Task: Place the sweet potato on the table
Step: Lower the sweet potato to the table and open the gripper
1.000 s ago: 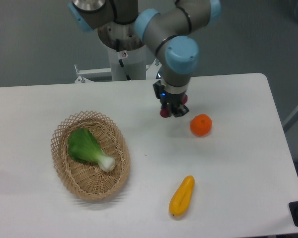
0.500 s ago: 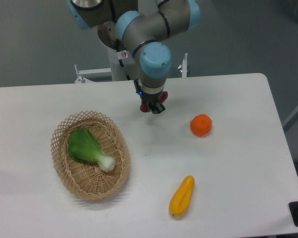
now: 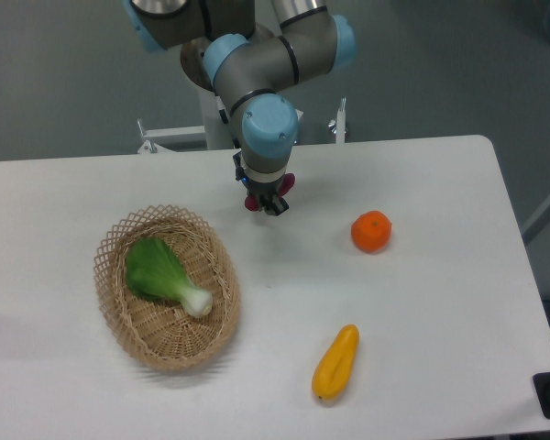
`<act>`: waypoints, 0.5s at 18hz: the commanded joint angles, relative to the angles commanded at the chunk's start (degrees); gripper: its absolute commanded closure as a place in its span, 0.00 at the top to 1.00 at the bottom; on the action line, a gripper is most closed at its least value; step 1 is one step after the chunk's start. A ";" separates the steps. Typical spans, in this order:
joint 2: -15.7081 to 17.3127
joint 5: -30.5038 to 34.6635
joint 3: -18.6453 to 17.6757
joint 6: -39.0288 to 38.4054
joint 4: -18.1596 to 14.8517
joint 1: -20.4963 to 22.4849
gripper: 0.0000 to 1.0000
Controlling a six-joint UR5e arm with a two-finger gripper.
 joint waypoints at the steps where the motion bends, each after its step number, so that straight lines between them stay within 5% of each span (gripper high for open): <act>1: -0.09 0.00 0.18 0.00 0.00 0.00 0.60; 4: -0.09 0.00 0.79 0.09 0.09 -0.18 0.76; 9: -0.09 0.00 4.56 0.18 0.09 0.09 0.90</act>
